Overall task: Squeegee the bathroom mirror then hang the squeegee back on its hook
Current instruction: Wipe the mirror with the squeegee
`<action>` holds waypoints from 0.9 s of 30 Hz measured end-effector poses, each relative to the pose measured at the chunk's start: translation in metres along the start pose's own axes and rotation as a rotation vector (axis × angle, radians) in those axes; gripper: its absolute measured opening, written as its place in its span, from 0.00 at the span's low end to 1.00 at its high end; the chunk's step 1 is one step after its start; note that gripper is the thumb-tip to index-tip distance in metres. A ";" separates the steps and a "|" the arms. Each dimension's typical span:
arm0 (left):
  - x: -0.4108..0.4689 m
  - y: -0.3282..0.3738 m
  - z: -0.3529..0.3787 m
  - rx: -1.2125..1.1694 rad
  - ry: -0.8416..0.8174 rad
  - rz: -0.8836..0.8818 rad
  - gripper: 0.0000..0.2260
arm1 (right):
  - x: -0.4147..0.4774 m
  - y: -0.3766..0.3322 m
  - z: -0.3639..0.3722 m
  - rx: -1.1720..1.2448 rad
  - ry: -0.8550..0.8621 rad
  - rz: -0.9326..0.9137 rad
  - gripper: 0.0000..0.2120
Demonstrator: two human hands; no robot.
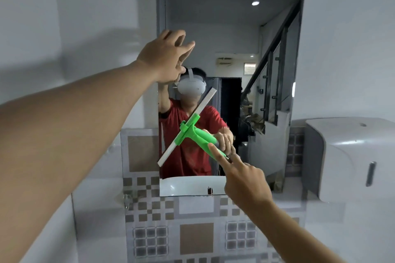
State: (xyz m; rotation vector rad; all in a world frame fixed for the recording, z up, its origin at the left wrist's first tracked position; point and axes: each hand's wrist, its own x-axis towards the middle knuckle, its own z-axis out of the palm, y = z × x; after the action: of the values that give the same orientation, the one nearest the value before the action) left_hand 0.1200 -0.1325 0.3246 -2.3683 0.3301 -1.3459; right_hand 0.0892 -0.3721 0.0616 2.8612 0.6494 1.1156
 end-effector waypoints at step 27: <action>-0.057 0.049 0.037 -0.063 0.050 -0.024 0.35 | -0.067 0.028 0.037 0.596 0.041 0.630 0.43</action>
State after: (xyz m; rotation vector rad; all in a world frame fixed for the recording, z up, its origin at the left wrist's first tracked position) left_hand 0.1228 -0.1465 0.2420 -2.4004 0.3644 -1.4280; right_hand 0.0796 -0.4176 -0.0051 3.7245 0.0505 1.1858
